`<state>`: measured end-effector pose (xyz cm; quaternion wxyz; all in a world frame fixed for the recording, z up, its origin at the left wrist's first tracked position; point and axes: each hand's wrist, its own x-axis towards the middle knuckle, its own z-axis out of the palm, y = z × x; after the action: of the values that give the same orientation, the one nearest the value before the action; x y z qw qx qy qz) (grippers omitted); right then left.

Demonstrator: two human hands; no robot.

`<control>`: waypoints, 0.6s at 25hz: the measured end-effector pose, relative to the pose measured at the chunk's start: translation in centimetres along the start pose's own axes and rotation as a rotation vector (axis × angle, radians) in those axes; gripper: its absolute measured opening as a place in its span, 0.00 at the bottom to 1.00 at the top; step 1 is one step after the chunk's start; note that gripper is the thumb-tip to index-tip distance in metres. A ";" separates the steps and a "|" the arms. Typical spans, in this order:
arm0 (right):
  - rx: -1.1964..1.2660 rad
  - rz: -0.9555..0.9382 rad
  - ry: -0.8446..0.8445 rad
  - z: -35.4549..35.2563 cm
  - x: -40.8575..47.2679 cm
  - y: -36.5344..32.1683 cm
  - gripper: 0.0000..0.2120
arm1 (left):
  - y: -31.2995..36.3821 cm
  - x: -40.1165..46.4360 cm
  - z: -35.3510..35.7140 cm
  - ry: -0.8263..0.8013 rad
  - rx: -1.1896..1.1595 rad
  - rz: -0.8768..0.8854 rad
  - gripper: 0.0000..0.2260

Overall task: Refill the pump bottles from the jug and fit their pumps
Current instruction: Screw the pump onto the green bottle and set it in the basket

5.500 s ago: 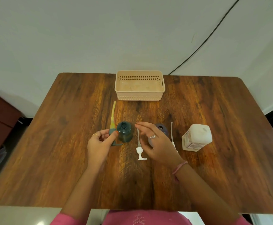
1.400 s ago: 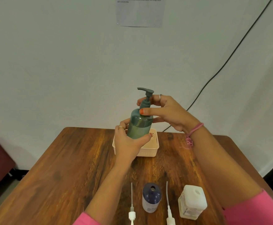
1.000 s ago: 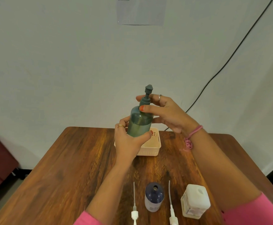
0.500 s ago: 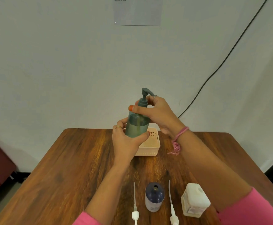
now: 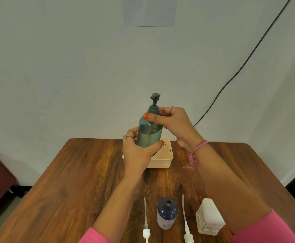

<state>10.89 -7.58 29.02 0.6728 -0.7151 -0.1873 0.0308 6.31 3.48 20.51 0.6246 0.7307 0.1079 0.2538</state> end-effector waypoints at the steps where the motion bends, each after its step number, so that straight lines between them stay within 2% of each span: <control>1: -0.029 -0.015 0.081 0.7 0.0 0.4 0.15 | -0.1 0.0 0.0 0.002 -0.001 -0.001 0.34; 3: -0.037 0.023 0.111 1.4 0.0 0.9 0.20 | -0.3 0.0 0.0 -0.001 0.004 0.006 0.32; 5: 0.012 0.097 -0.032 0.8 -0.1 0.7 0.22 | -0.5 0.0 -0.1 0.002 0.000 0.008 0.32; 8: 0.111 0.091 -0.193 -0.8 -0.1 0.0 0.15 | -0.6 0.1 -0.3 0.005 -0.010 0.001 0.31; 10: 0.133 0.066 -0.131 -0.7 -0.1 0.1 0.13 | -0.7 0.2 -0.2 0.004 -0.015 -0.001 0.31; 13: 0.016 0.061 0.037 0.9 0.3 0.6 0.19 | -1.1 0.2 -0.3 0.005 -0.015 -0.015 0.32; 15: -0.079 0.071 -0.031 0.9 0.6 0.8 0.24 | -1.3 0.1 -0.4 0.003 -0.022 -0.024 0.32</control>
<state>11.41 -6.55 28.25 0.6394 -0.7468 -0.1734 0.0581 6.44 4.12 19.27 0.6353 0.7221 0.1149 0.2485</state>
